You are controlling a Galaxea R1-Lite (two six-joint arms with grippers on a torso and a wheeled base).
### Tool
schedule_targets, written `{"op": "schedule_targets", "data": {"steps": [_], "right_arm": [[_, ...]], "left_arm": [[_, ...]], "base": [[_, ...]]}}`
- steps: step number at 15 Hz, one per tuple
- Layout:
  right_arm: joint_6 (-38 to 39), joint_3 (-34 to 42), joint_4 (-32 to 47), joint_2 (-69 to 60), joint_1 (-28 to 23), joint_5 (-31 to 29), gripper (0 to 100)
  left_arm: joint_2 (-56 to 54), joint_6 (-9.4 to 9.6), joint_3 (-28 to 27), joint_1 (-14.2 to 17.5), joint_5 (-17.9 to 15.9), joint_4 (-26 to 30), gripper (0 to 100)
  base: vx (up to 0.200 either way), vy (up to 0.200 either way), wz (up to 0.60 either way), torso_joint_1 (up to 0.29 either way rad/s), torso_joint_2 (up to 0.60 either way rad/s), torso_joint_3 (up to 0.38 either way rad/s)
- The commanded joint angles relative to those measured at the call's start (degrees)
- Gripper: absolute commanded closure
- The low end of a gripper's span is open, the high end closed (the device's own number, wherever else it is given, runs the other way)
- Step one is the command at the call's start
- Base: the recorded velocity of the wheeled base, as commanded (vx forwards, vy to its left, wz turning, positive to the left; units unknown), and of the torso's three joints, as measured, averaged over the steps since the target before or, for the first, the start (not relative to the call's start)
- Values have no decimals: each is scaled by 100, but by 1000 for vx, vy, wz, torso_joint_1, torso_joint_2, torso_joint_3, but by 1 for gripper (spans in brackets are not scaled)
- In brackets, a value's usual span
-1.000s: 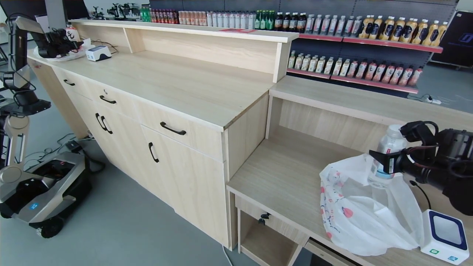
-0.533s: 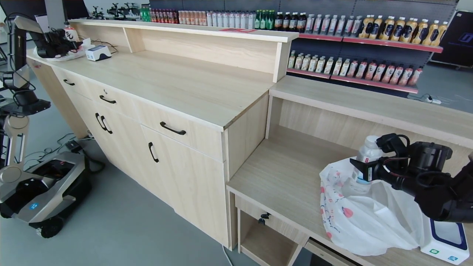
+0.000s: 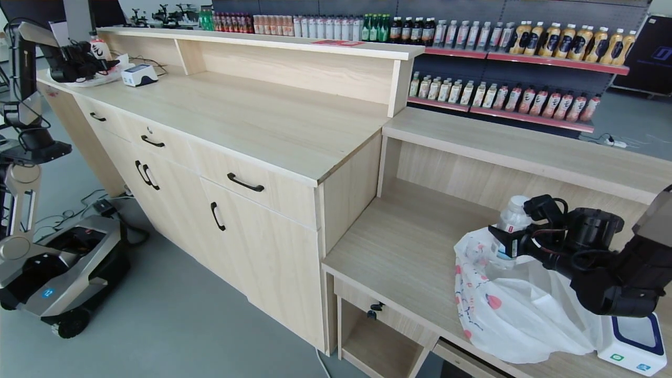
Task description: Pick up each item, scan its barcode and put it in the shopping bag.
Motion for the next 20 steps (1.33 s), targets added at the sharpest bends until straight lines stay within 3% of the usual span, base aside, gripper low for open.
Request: {"op": "schedule_targets", "data": {"steps": [1,8,16,17,20], "right_arm": [[-6,-78,-89,238,-30,10,100],[-50,-570,-186,686,40,291,100],[-50,-526,-194,862,31,291,100],[-50,-517,-203,862,31,291,0],[-41,-526,-133,739,31,309,0]], "left_arm": [[6,-1,0,0,3,0,0],[6,-1,0,0,3,0,0],[6,-1,0,0,-6,0,0],[6,-1,0,0,3,0,0],[6,-1,0,0,-6,0,0]], "base": [[0,0,0,0,0,0],[0,0,0,0,0,0],[0,0,0,0,0,0],[0,0,0,0,0,0],[0,0,0,0,0,0]]}}
